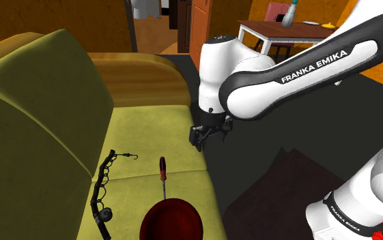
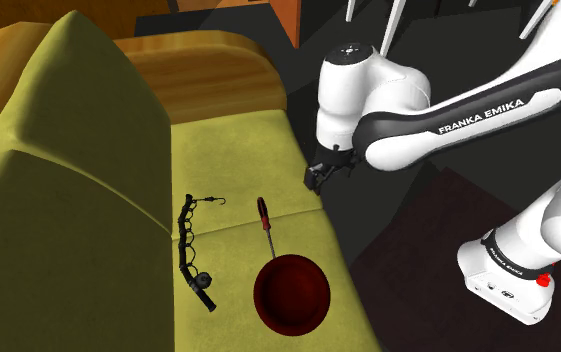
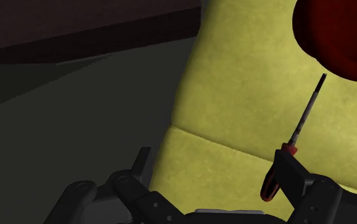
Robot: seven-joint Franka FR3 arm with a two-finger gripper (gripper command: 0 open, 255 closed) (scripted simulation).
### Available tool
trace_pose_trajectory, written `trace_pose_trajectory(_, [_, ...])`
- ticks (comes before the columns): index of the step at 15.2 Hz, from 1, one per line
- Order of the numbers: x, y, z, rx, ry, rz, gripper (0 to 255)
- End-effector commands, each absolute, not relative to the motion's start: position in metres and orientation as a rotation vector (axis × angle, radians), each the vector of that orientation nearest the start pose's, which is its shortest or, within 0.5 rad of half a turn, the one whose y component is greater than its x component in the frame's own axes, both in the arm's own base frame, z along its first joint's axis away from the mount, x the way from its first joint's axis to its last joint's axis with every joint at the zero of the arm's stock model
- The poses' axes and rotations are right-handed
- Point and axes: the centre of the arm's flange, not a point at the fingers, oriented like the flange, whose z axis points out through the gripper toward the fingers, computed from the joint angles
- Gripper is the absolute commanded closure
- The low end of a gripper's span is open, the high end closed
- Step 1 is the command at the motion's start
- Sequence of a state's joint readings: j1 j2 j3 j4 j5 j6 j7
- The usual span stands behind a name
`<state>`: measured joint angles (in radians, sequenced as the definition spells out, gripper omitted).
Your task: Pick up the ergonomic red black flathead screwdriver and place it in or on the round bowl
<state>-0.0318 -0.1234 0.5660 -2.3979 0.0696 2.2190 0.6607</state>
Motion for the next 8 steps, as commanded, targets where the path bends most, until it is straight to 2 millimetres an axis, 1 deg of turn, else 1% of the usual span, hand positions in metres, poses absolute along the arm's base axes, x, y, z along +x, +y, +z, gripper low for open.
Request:
trace_pose_trajectory(1, [0.416, 0.257, 0.332, -3.17, 0.321, 0.088, 0])
trace_pose_trajectory(8, [0.457, 0.305, 0.266, -3.143, 0.449, 0.098, 0])
